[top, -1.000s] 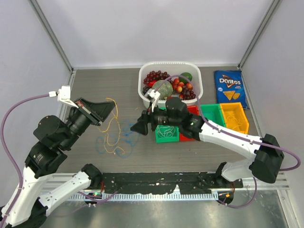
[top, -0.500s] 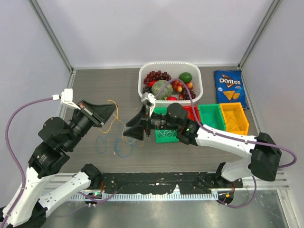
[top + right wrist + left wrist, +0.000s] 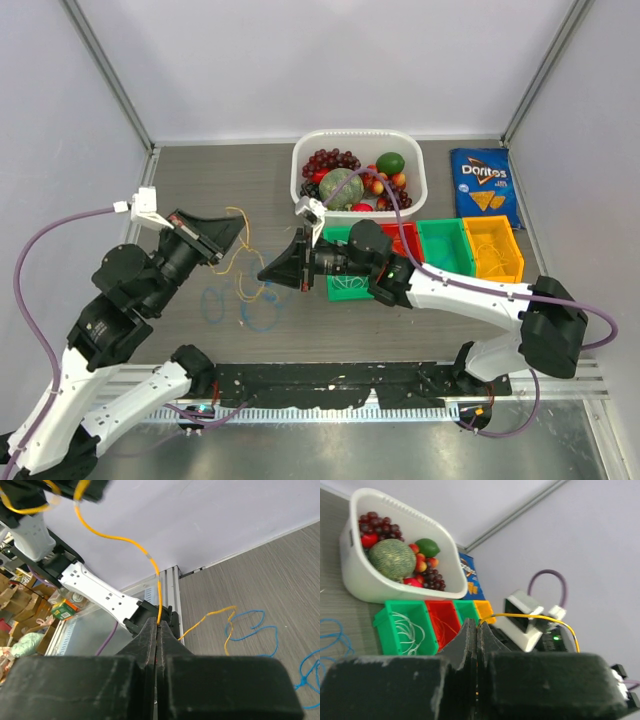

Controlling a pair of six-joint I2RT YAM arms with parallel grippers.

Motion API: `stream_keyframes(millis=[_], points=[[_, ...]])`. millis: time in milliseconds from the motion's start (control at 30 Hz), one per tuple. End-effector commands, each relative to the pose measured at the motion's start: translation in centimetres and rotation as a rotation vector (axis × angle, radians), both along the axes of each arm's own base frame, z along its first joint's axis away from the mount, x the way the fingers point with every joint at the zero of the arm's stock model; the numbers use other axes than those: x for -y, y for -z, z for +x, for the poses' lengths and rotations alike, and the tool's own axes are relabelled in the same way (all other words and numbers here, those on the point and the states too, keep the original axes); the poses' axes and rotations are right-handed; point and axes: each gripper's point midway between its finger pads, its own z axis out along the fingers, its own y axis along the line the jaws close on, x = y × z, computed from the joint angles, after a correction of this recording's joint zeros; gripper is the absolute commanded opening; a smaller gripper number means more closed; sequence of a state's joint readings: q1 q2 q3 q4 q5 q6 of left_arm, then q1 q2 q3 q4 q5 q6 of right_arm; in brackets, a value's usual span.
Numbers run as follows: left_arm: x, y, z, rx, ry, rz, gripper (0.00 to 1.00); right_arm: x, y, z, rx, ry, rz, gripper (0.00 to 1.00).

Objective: Untangle the cables

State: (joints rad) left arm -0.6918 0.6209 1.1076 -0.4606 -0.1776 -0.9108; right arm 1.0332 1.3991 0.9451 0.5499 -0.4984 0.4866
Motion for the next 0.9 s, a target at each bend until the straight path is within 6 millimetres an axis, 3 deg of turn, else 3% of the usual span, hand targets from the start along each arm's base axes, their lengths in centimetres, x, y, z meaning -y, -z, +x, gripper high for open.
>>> stream_keyframes(millis=[0, 100, 267, 367, 533, 600, 667, 733, 800, 867], points=[[-2.0, 4.1, 1.6, -0.092, -0.151, 0.028, 0.00, 2.1, -6.4, -1.6, 0.045, -0.005, 0.157, 0.01], [-2.6, 8.8, 2.1, -0.187, -0.208, 0.052, 0.00, 2.9, -7.1, -1.7, 0.053, 0.016, 0.146, 0.01], [0.1, 13.6, 1.7, -0.271, -0.096, 0.000, 0.00, 3.5, -7.9, -1.3, 0.089, 0.053, 0.138, 0.01], [0.8, 15.1, 1.2, -0.308, -0.060, -0.002, 0.00, 3.7, -8.1, -1.0, 0.104, 0.077, 0.126, 0.01], [1.5, 15.5, 0.1, -0.291, 0.019, 0.001, 0.00, 4.2, -8.8, -0.8, 0.136, 0.099, 0.124, 0.01], [0.6, 15.6, -0.6, -0.276, 0.015, 0.061, 0.14, 4.3, -8.6, -0.5, 0.151, 0.117, 0.087, 0.01], [-1.3, 15.7, -1.1, -0.274, -0.043, 0.108, 0.44, 4.7, -7.2, 0.0, 0.159, 0.148, 0.005, 0.01], [-2.9, 15.5, -1.7, -0.263, -0.087, 0.126, 0.66, 5.5, -6.5, 1.3, 0.185, 0.230, -0.045, 0.01], [-3.9, 15.5, -2.3, -0.257, -0.107, 0.118, 0.76, 6.5, -5.7, 2.6, 0.187, 0.313, -0.092, 0.01], [-4.7, 15.4, -3.0, -0.244, -0.118, 0.095, 0.80, 7.3, -5.3, 3.6, 0.179, 0.382, -0.127, 0.01]])
